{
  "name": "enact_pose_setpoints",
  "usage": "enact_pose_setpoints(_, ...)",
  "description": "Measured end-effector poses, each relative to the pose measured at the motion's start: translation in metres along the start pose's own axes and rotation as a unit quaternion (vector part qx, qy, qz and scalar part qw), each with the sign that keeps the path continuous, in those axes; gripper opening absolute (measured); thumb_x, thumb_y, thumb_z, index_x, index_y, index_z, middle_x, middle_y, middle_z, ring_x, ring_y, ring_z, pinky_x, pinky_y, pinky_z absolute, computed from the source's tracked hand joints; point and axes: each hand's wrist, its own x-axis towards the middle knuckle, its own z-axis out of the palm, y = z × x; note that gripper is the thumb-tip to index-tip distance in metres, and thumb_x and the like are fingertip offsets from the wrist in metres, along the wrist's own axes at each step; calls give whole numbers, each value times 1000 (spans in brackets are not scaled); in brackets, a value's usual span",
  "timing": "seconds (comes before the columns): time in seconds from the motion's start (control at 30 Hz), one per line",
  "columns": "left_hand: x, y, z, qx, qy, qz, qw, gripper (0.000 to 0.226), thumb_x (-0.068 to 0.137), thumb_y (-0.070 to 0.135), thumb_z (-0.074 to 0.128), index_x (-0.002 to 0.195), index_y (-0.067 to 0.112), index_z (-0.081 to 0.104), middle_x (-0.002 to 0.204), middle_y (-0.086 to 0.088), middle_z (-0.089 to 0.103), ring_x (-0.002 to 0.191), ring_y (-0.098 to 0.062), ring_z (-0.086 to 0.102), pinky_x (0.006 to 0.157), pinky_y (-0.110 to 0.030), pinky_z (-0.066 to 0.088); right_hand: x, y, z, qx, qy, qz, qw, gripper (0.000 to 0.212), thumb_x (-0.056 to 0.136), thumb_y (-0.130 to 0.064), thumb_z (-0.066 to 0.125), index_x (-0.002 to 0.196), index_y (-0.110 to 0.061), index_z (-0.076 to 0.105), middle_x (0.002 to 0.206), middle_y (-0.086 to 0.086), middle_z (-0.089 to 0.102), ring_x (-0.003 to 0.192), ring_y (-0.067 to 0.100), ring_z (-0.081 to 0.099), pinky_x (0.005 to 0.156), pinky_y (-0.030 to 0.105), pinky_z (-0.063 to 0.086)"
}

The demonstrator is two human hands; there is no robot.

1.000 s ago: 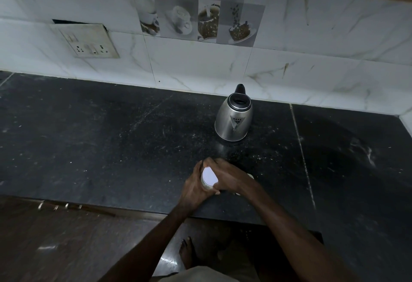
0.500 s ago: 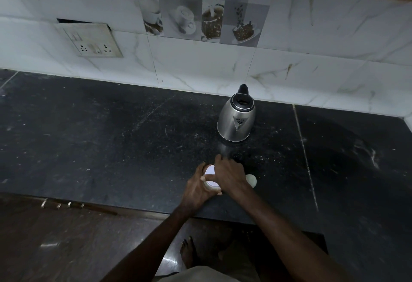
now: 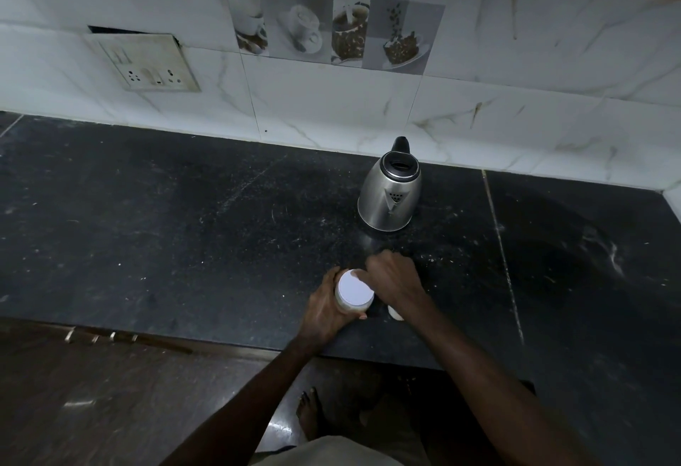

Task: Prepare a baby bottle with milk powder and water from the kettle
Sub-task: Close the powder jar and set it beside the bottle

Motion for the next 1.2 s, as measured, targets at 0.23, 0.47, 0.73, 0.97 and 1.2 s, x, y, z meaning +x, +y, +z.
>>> enact_pose_setpoints(0.23,1,3,0,-8,-4,-9,1000,116,60,36,102,155,17,39,144,-1,63,131,-18,60,102,-16,42,2,-12,13,63,-103,-134,984,69,73,-17,78,138,-33,60,136,6,54,117,31,59,96,39,51)
enact_pose_setpoints(0.47,1,3,0,-11,-11,-2,1000,124,58,45,101,159,20,33,153,1,55,137,-17,55,110,-28,46,-1,-26,6,20,-32,-64,997,56,83,-46,75,130,-18,60,125,12,58,109,35,65,83,40,52)
enact_pose_setpoints(0.73,-4,5,6,-26,10,4,1000,121,61,62,88,158,13,35,149,-2,58,131,-20,61,106,-25,48,-1,-32,21,-2,-30,-54,998,72,78,-41,78,138,-14,49,139,14,44,112,39,60,87,43,55)
enact_pose_setpoints(0.97,-4,0,10,-16,27,9,999,123,61,72,83,157,13,35,151,-4,57,134,-22,59,109,-45,51,1,-33,22,-8,-15,-28,999,66,79,-46,78,130,-12,55,135,14,50,107,33,64,85,38,52)
enact_pose_setpoints(1.2,-6,4,9,-9,28,18,999,114,68,67,77,157,8,36,149,-8,58,131,-25,60,108,-42,52,2,-40,32,0,-5,26,1000,75,78,-54,82,133,-12,53,137,14,49,112,34,61,86,38,52)
